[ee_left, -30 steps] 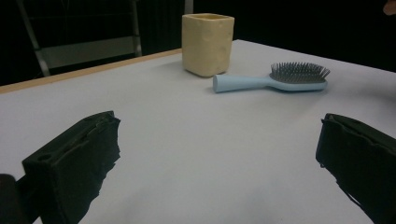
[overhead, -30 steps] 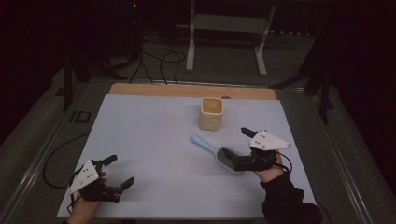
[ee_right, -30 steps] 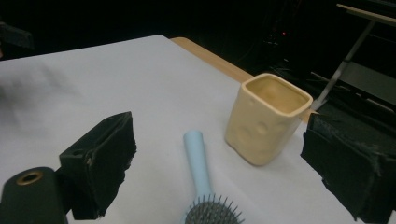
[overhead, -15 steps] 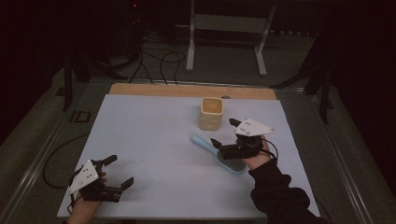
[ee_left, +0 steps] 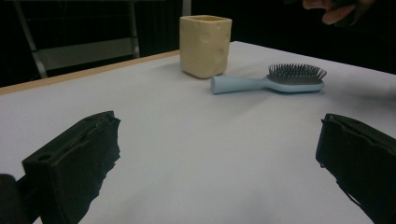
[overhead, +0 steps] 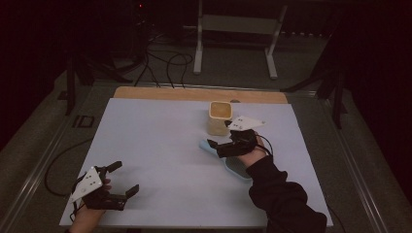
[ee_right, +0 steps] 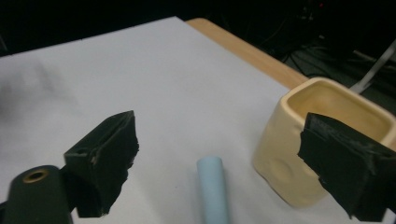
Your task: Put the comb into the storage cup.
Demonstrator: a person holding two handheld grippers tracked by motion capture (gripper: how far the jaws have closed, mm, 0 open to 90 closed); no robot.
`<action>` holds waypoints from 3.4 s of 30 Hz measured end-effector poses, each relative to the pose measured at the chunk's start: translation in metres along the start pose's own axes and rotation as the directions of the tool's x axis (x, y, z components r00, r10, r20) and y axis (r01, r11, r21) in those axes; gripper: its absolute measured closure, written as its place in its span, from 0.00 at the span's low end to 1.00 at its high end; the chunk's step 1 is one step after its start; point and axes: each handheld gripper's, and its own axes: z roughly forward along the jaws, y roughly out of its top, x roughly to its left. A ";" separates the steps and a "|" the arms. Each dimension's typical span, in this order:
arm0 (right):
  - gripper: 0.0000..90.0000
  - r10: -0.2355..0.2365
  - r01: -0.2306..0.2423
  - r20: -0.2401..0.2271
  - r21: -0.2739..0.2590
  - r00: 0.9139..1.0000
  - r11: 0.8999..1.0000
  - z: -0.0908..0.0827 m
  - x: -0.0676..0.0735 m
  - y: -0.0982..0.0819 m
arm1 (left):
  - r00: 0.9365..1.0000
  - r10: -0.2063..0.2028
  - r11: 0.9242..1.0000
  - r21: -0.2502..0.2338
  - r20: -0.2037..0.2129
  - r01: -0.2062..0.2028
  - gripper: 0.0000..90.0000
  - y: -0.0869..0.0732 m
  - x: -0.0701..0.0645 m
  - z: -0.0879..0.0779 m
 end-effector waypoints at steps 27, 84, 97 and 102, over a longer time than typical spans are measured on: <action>0.79 0.012 -0.048 0.105 0.345 0.994 0.937 0.082 -0.019 -0.030 | 1.000 -0.006 1.000 -0.005 0.008 0.006 0.00 0.000 0.001 -0.001; 1.00 -0.077 0.137 -0.129 0.568 0.989 0.812 0.092 0.067 -0.046 | 1.000 0.007 1.000 0.029 0.008 -0.008 0.00 0.000 0.000 0.003; 1.00 -0.080 0.173 -0.186 0.564 0.979 0.808 0.049 0.085 -0.067 | 1.000 0.007 0.999 0.033 0.004 -0.007 0.00 -0.001 -0.001 0.004; 1.00 -0.059 0.154 -0.183 0.570 0.981 0.807 0.026 0.084 -0.078 | 1.000 0.006 0.999 0.034 0.003 -0.006 0.00 -0.001 -0.001 0.004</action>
